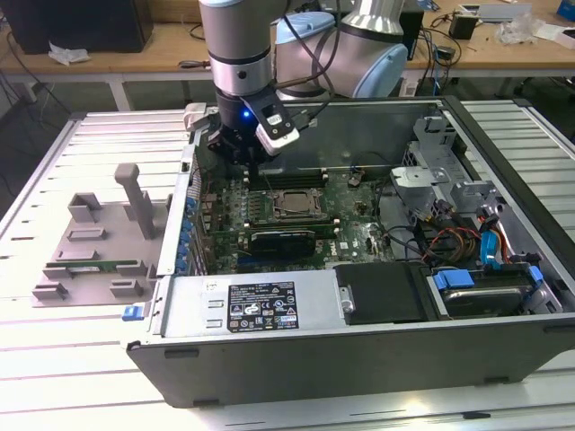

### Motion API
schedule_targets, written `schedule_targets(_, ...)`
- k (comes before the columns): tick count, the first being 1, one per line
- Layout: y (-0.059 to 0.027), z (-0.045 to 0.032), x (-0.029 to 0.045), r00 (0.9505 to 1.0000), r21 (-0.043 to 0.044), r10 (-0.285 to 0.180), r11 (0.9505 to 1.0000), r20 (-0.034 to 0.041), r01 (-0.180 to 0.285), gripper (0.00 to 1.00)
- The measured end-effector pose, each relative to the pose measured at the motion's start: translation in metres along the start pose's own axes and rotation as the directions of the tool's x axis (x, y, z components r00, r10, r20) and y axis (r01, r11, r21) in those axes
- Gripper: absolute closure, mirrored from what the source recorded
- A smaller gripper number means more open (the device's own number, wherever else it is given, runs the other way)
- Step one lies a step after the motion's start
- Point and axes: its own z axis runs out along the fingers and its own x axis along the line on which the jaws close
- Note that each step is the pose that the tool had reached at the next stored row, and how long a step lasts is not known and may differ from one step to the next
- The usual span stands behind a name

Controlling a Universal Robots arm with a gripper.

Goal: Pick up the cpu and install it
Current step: 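Install the first cpu locking lever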

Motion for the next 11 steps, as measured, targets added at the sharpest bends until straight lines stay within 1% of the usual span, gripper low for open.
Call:
schedule_targets(1, 0.0, 0.0, 0.0004, 1.0, -0.0066, 0.0, 1.0, 0.0014, 0.0, 0.89)
schedule_targets(2, 0.0001, 0.0, 0.0009, 1.0, -0.0173, 0.0, 0.9998, 0.0035, 0.0, 0.89)
schedule_targets(3, 0.0001, 0.0, 0.0015, 1.0, -0.0319, 0.0, 0.9995, 0.0057, 0.0, 0.89)
schedule_targets(4, 0.0001, 0.0, 0.0018, 1.0, -0.0429, 0.0, 0.9991, 0.0073, 0.0, 0.89)
schedule_targets(5, 0.0001, 0.0, 0.002, 1.0, -0.0511, 0.0, 0.9987, 0.0085, 0.0, 0.89)
schedule_targets(6, 0.0001, 0.0, 0.0021, 1.0, -0.0561, 0.001, 0.9984, 0.0093, 0.0, 0.89)
schedule_targets(9, 0.0001, 0.0, 0.0024, 0.9999, -0.0754, 0.001, 0.9972, 0.0118, 0.0, 0.89)
schedule_targets(10, 0.0001, 0.0, 0.0024, 0.9999, -0.0783, 0.001, 0.9969, 0.012, 0.0, 0.89)
schedule_targets(11, 0.0002, 0.0, 0.0024, 0.9999, -0.0794, 0.001, 0.9968, 0.0121, 0.0, 0.89)
